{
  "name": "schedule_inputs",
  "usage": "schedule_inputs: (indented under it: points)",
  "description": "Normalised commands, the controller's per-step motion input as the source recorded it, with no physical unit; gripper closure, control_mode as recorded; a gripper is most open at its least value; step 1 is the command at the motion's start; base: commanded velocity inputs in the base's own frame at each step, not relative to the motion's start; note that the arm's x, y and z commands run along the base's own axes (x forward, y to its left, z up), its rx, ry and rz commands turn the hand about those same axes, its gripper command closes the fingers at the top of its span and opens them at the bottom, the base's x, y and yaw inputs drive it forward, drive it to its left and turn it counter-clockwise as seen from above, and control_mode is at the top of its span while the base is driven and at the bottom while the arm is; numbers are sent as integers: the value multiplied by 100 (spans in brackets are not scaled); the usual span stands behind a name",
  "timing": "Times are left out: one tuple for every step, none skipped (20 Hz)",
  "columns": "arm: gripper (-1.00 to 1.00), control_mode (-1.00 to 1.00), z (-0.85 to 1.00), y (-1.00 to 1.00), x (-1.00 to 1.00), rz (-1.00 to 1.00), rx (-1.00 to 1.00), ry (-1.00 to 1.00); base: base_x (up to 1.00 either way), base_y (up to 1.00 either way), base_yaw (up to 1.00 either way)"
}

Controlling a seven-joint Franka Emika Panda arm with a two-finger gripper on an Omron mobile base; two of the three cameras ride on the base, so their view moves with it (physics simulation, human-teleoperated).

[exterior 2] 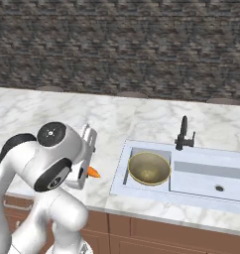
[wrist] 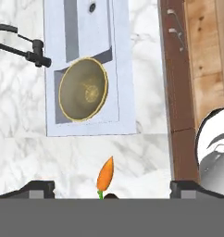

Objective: Dump the kiwi and carrot from the bowl so the bowl can be washed. Place the bowl in the sink after clearing the leftovers.

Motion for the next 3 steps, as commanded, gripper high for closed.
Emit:
schedule_inputs:
  points:
    - [-100,-100,100,90,-100,0,-15,-27,0,0,0]
    - [-100,-100,100,91,-95,0,-15,-26,0,0,0]
    - [-100,-100,100,96,-88,0,-17,-26,0,0,0]
